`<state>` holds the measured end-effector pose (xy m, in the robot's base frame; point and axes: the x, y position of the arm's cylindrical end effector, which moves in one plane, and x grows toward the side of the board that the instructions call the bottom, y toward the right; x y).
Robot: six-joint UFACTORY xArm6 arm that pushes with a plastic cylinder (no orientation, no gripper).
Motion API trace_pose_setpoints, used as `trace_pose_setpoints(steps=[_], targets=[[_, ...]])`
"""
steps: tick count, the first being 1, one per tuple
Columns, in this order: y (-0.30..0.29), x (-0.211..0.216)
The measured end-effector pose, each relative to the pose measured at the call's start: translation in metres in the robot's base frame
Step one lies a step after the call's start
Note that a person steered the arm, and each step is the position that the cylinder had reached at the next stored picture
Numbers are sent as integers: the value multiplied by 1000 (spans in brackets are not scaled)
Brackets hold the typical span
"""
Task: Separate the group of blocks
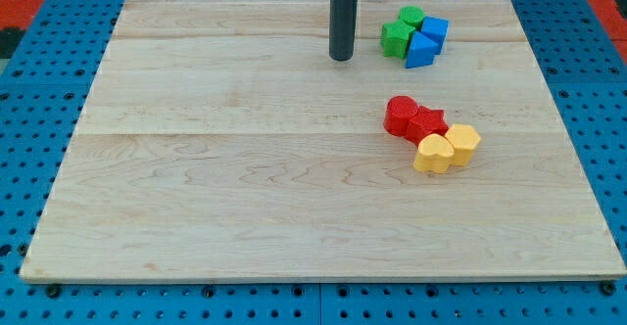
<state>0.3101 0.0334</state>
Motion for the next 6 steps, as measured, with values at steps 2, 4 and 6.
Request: trace_pose_setpoints(steps=[2, 4, 6], targets=[[0, 0], [9, -1], [71, 35]])
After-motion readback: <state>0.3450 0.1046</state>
